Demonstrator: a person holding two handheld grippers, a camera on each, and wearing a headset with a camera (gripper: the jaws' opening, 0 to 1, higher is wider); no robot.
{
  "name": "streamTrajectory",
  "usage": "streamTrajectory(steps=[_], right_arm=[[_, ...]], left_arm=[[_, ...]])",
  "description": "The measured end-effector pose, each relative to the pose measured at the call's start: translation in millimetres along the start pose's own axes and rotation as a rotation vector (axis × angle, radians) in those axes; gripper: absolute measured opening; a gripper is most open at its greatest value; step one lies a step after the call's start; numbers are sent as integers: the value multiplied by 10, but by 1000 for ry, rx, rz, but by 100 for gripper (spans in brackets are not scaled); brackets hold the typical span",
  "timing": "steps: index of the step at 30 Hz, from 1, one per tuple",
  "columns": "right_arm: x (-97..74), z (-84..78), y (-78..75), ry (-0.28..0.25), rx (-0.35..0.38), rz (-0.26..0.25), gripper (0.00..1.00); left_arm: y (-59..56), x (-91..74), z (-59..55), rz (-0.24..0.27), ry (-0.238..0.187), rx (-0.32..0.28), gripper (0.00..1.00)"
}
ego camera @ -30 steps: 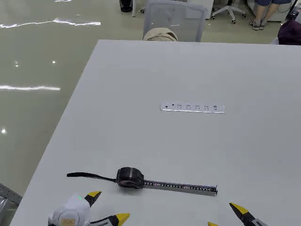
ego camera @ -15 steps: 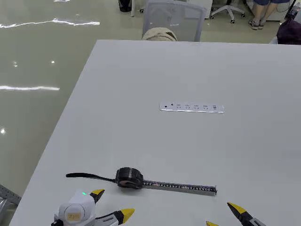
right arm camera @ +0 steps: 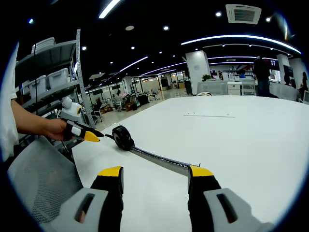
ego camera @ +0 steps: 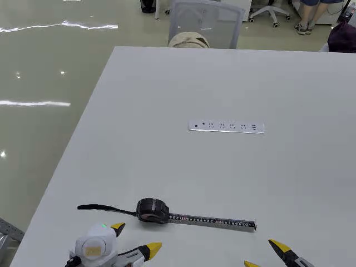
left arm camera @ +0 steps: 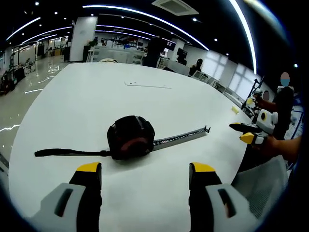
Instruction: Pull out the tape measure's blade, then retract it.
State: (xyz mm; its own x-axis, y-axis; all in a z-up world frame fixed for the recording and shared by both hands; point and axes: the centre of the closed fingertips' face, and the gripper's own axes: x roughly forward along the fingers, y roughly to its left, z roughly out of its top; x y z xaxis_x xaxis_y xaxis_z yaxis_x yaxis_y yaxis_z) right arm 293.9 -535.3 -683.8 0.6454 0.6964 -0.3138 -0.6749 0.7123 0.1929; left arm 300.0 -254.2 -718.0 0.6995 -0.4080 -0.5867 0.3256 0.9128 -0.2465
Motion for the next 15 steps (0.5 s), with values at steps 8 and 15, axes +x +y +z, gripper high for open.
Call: streamTrajectory(steps=[8, 15], right_arm=[[10, 15, -44, -2, -1, -6, 54], [22, 21, -58, -4, -1, -6, 53]], left_arm=[[-1, 66, 11, 12, 3, -25, 74], [5, 142, 21, 32, 3, -44, 76]])
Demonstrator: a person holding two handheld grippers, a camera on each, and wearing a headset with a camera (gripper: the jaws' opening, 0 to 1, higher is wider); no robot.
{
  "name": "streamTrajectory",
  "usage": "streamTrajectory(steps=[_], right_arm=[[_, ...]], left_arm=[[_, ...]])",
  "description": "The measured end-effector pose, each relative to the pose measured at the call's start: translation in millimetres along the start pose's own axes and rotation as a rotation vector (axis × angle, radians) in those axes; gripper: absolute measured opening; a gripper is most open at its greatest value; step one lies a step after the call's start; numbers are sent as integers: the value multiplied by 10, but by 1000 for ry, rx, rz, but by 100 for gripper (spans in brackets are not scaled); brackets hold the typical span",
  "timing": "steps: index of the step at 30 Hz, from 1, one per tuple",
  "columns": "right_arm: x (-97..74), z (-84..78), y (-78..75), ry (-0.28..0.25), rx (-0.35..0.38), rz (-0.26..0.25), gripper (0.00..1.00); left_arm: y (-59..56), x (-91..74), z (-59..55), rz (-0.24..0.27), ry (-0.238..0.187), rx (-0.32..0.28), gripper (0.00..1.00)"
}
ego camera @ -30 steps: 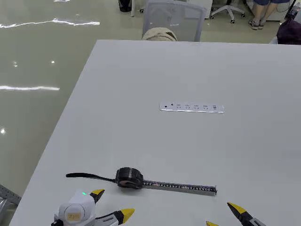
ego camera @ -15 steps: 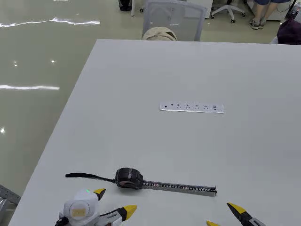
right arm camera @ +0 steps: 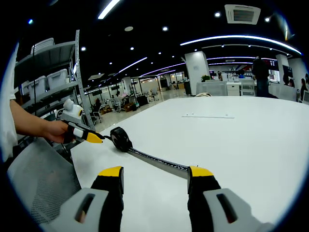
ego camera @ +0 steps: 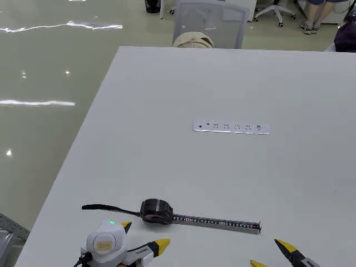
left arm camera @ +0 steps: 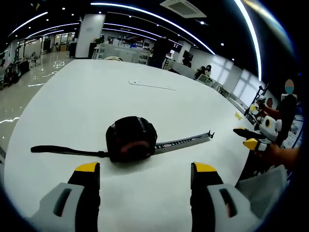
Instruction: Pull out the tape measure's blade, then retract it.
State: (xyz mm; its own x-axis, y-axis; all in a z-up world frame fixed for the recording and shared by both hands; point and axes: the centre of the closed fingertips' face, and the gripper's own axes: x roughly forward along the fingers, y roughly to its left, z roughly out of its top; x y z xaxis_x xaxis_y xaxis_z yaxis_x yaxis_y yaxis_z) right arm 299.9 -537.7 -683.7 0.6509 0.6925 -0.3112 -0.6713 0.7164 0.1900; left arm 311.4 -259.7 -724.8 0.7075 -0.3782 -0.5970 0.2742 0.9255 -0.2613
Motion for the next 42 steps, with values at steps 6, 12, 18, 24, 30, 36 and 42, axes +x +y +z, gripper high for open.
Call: streamTrajectory(steps=[6, 12, 18, 24, 30, 36, 42], right_arm=[[-17, -8, -32, 2, -3, -6, 53], [-34, -30, -60, 9, -5, -10, 53], [-23, -35, -71, 14, -5, -3, 53], [-12, -36, -61, 19, -11, 6, 52], [-26, -15, -89, 20, -13, 5, 52], [-40, -9, -114, 19, -9, 5, 51], [-34, -9, -120, 13, -2, 8, 51]], left_arm=[[13, 42, 17, 16, -6, -7, 77], [18, 102, 17, 20, 0, -24, 77], [21, 154, 27, 30, 4, -18, 78], [34, 201, 46, 46, -3, -26, 78], [50, 239, 41, 47, -6, -52, 78], [71, 283, 51, 51, -8, -71, 78], [50, 346, 72, 48, -8, -81, 78]])
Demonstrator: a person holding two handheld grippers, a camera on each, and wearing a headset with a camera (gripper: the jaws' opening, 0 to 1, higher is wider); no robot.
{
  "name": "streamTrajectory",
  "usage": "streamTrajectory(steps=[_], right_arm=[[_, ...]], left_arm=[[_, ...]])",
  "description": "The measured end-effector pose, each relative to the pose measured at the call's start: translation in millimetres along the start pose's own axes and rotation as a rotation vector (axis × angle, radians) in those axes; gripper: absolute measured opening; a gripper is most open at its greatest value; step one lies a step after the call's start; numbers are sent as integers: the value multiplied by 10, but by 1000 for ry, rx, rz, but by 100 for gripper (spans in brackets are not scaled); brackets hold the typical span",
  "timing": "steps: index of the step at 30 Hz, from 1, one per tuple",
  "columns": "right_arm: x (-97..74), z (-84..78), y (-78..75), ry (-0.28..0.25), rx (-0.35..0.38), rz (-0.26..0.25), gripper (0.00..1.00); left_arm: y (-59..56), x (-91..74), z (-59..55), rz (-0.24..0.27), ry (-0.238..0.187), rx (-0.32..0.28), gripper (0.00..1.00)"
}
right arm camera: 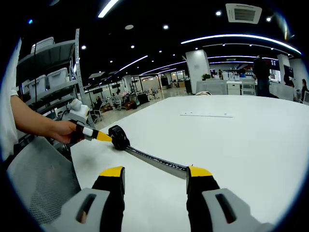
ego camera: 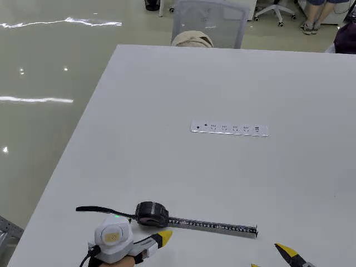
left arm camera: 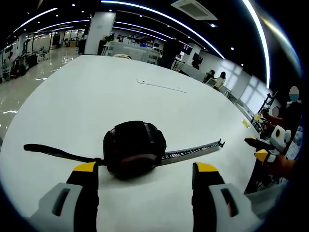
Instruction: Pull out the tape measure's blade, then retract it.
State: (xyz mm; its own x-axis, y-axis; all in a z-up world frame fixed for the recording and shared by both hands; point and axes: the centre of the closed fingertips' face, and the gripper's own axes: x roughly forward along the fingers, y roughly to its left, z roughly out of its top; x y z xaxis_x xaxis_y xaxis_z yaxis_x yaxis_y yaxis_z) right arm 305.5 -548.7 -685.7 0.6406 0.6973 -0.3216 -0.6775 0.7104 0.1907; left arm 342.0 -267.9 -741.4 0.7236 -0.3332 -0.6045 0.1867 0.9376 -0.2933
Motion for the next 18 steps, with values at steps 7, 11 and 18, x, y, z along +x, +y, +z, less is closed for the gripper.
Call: streamTrajectory(steps=[7, 11, 18], right_arm=[[12, 7, 12, 1, 2, 5, 50], [15, -7, 3, 5, 2, 4, 50], [6, -21, -28, 12, 6, 0, 50]], left_arm=[[48, 37, 20, 17, -2, -13, 79], [69, 53, 44, 24, -6, -25, 78], [54, 114, 64, 23, -8, -33, 78]])
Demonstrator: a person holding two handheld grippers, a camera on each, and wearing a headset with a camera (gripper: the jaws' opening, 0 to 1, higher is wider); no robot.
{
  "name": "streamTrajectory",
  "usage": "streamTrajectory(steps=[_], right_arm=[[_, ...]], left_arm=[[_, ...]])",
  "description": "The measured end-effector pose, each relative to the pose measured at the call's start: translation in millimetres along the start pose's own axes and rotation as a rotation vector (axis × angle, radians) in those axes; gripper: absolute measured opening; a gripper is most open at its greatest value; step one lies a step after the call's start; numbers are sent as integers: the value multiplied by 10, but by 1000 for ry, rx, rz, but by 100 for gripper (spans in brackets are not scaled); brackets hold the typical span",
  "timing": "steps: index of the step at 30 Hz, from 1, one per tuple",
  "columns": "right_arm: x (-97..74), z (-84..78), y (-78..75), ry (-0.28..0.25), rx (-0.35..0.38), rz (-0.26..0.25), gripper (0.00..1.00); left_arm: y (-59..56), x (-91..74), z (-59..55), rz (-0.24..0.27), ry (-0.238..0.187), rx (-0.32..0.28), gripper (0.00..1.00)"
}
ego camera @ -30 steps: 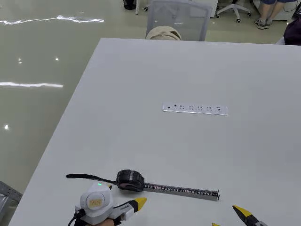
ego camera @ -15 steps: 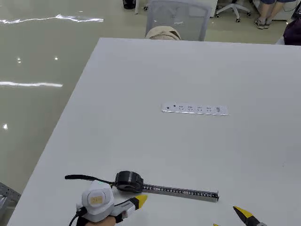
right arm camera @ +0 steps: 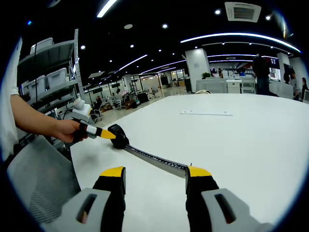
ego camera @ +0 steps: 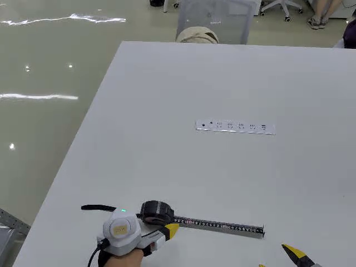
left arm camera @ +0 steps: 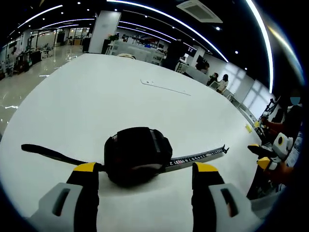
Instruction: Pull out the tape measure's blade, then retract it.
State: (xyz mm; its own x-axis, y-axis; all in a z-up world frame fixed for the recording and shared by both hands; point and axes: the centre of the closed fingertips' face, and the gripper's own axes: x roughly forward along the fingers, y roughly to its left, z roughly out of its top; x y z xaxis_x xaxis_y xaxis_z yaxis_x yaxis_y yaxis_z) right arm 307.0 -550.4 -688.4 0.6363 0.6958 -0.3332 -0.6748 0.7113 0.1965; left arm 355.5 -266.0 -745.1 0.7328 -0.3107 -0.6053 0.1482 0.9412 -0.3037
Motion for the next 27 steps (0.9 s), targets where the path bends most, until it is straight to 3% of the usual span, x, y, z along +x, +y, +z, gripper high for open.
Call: streamTrajectory(steps=[27], right_arm=[[-18, -69, -74, -3, 33, -13, 49]], left_arm=[[-46, 93, 31, 4, -3, -22, 79]])
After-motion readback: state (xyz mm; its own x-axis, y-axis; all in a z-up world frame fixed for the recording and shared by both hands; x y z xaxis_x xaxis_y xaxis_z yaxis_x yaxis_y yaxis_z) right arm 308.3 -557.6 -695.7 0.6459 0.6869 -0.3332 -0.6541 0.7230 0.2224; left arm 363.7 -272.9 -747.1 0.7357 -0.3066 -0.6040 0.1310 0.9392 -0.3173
